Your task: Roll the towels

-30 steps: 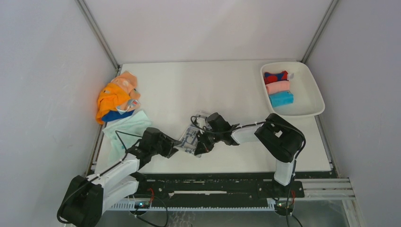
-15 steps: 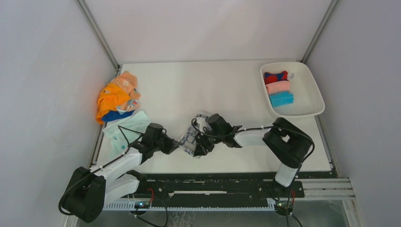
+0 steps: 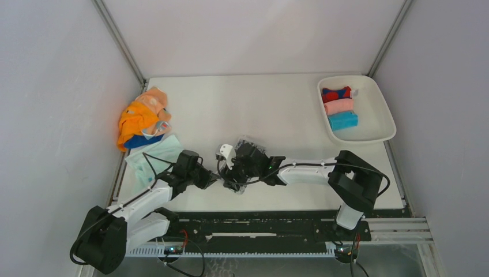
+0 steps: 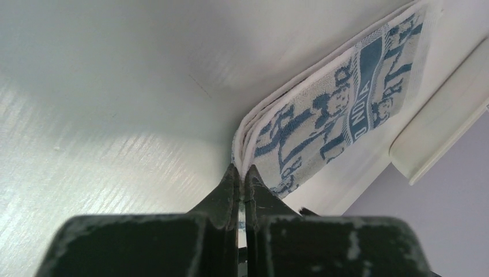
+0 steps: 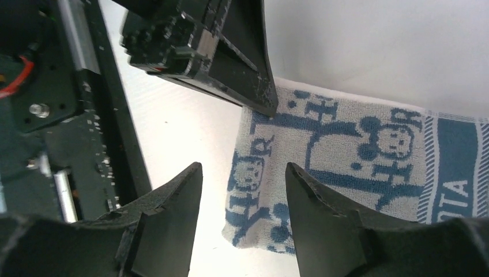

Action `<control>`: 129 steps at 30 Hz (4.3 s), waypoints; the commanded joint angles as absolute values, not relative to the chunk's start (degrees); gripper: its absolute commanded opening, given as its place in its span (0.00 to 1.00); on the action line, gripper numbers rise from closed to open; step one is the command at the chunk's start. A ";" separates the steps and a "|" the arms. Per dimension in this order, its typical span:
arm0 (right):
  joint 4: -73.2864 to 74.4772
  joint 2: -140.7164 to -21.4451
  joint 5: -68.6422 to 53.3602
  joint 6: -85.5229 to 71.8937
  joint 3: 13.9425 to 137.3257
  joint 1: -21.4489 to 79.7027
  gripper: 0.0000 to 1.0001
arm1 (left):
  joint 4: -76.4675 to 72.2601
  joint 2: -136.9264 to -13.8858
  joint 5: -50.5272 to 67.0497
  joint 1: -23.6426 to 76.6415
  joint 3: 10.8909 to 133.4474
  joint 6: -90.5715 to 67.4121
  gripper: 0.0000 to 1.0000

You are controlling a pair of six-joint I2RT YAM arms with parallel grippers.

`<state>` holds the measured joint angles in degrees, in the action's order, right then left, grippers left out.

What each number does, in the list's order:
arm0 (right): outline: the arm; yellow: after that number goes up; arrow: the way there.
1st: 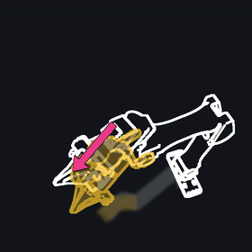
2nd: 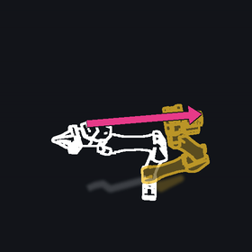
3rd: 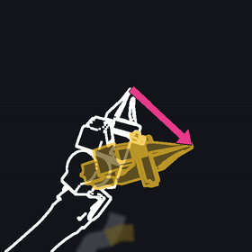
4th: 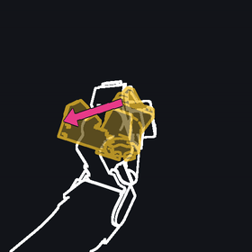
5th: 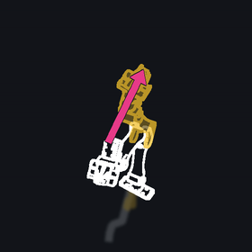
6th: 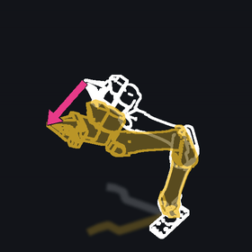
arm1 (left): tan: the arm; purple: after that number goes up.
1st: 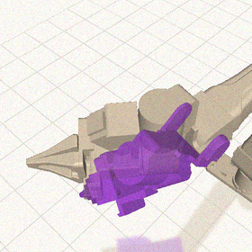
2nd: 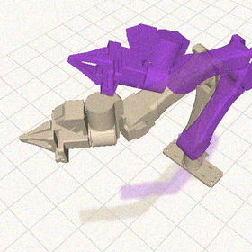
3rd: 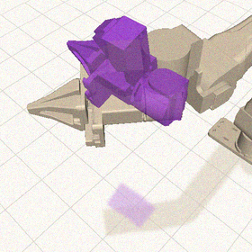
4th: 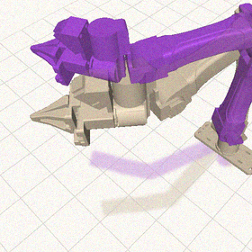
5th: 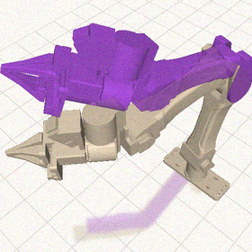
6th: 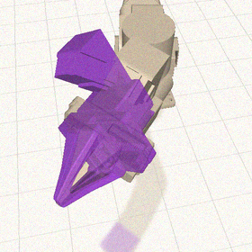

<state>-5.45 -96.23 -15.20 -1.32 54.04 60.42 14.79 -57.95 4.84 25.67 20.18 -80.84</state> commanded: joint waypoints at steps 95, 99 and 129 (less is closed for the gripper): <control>-23.13 -116.15 -53.60 -35.43 46.43 38.92 0.01 | 8.37 -63.92 0.10 34.81 18.70 -82.08 0.53; -22.05 -115.13 -52.66 -34.54 46.41 39.02 0.01 | 8.56 -65.89 0.22 34.80 18.45 -81.86 0.44; -1.06 -90.04 -0.98 3.22 47.53 63.83 0.48 | 18.90 -75.64 0.94 34.80 30.78 -71.74 0.37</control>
<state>-0.89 -89.58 -8.08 -1.96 46.13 61.36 16.25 -73.21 1.87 34.50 29.12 -74.74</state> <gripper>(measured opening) 0.481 0.374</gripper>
